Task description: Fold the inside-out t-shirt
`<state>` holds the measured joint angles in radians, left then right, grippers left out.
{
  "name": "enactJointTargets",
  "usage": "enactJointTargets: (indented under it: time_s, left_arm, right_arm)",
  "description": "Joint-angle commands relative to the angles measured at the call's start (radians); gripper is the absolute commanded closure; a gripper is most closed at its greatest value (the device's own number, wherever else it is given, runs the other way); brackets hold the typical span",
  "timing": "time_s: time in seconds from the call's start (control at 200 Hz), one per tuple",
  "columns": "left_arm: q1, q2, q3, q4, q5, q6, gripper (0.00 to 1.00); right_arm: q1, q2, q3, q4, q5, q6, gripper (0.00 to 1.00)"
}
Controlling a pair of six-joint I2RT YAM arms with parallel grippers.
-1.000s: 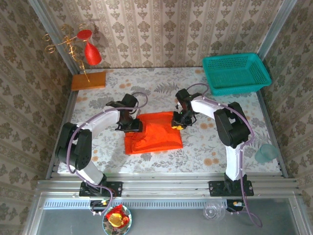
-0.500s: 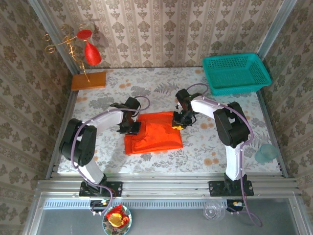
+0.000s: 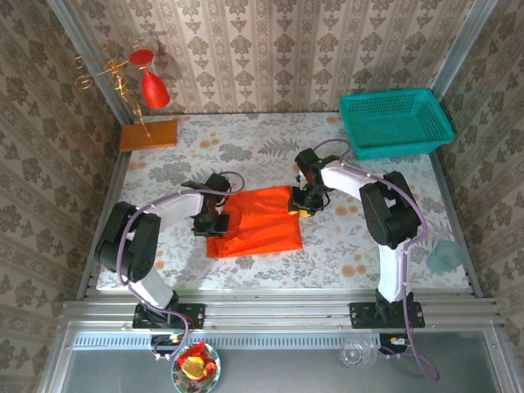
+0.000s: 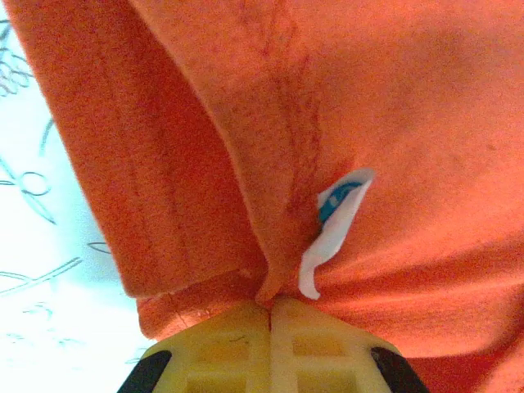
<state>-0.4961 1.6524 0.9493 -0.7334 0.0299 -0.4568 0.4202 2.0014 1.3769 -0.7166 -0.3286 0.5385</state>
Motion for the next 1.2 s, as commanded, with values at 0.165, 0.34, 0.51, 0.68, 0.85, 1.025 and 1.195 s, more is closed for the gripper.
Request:
enactJointTargets:
  time_s: [0.165, 0.34, 0.51, 0.68, 0.85, 1.025, 1.195]
  left_arm:
    - [0.063, -0.041, 0.075, -0.036, -0.112, 0.028, 0.90]
    - [0.110, -0.097, 0.103, -0.046, -0.096, 0.055, 0.78]
    - [0.099, -0.227, 0.072, -0.090, -0.009, 0.025, 0.64]
    - [0.048, -0.325, -0.025, -0.084, 0.096, -0.067, 0.72]
    - [-0.057, -0.300, -0.118, 0.014, 0.112, -0.180, 0.78]
    - [-0.056, -0.190, -0.133, 0.091, 0.066, -0.178, 0.83]
    - [-0.031, -0.058, -0.072, 0.137, 0.072, -0.119, 0.84]
  right_arm:
    - [-0.005, -0.099, 0.032, -0.068, 0.024, -0.026, 0.61]
    - [0.004, -0.061, 0.111, -0.061, -0.070, -0.059, 0.62]
    - [0.021, 0.028, 0.210, -0.029, -0.215, -0.087, 0.63]
    - [0.035, 0.176, 0.356, -0.056, -0.290, -0.108, 0.64]
    - [0.032, 0.298, 0.477, -0.133, -0.180, -0.096, 0.70]
    - [0.017, 0.247, 0.374, -0.147, -0.101, -0.091, 0.73]
    - [0.017, 0.097, 0.146, -0.106, -0.068, -0.078, 0.74]
